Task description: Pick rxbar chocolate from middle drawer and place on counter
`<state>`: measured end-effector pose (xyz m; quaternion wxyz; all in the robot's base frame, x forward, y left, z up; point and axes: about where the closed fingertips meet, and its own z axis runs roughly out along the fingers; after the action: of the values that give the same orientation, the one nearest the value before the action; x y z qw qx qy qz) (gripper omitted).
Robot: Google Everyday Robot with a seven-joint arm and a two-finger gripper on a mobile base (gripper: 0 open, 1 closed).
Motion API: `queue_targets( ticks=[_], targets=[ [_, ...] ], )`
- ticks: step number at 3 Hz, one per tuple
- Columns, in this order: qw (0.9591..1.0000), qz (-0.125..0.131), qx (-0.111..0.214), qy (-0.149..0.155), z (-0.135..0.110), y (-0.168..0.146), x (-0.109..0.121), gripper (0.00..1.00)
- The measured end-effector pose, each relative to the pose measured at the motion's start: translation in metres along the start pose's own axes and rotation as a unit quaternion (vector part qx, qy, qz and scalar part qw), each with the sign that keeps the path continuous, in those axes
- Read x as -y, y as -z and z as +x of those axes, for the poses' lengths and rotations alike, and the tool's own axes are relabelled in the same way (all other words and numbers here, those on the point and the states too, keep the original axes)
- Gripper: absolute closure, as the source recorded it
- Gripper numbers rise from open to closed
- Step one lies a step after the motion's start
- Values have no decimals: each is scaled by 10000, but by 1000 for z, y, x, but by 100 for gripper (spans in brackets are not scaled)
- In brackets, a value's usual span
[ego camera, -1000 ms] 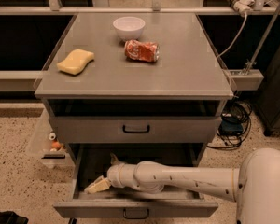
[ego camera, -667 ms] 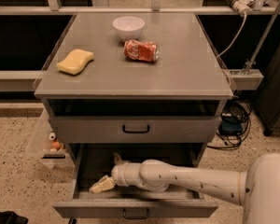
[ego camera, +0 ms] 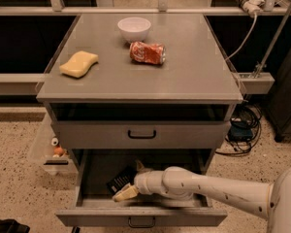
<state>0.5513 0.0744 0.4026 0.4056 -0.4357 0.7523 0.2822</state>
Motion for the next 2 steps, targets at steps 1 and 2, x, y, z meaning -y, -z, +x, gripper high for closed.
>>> queue_targets(
  ticks=[1, 2],
  targets=[
    [10000, 0, -8, -3, 1, 0, 0, 0],
    [9997, -44, 225, -126, -6, -18, -5, 0]
  ],
)
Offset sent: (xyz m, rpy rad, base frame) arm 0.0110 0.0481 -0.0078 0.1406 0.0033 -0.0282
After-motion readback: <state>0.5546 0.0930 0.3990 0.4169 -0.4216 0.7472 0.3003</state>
